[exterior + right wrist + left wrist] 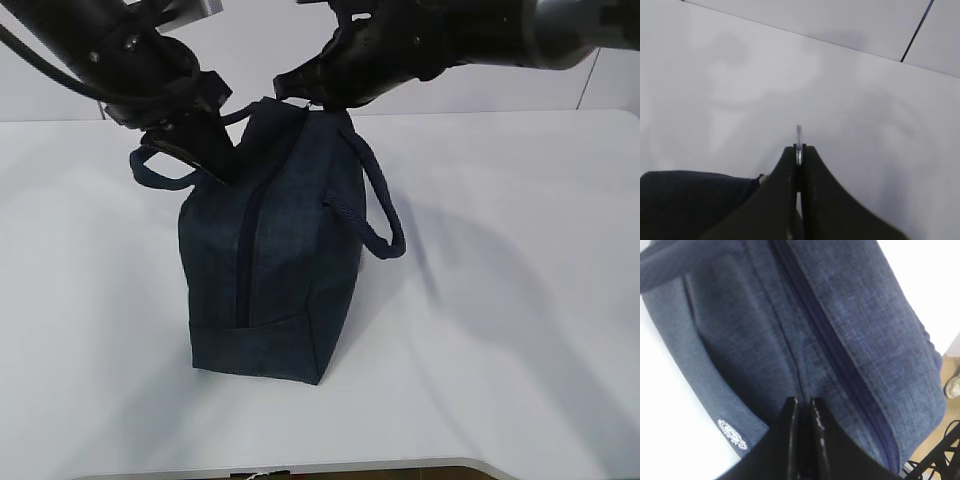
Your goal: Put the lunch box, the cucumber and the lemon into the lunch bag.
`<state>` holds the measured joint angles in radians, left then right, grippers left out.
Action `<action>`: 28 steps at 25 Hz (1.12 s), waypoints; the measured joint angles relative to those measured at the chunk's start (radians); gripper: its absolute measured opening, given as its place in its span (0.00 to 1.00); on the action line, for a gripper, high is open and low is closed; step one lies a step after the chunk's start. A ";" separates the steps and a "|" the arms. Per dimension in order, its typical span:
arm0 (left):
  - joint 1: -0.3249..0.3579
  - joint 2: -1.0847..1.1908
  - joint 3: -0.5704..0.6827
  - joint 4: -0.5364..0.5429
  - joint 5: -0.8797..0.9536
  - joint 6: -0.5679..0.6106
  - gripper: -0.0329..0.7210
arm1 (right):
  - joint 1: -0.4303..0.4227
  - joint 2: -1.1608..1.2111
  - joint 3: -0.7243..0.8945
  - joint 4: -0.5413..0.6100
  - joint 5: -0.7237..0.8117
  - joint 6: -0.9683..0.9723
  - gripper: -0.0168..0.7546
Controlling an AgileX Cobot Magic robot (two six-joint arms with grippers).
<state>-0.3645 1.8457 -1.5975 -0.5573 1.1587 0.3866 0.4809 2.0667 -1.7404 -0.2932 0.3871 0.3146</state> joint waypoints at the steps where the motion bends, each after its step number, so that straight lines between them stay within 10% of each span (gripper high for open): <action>1: 0.000 0.000 0.000 0.000 -0.002 0.002 0.03 | -0.002 0.009 -0.008 0.003 0.006 0.021 0.03; 28: 0.000 0.000 0.000 0.023 0.022 0.011 0.03 | -0.078 0.052 -0.044 0.349 0.187 0.069 0.03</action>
<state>-0.3645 1.8457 -1.5975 -0.5343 1.1808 0.3973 0.4029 2.1191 -1.7846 0.0560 0.5738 0.3840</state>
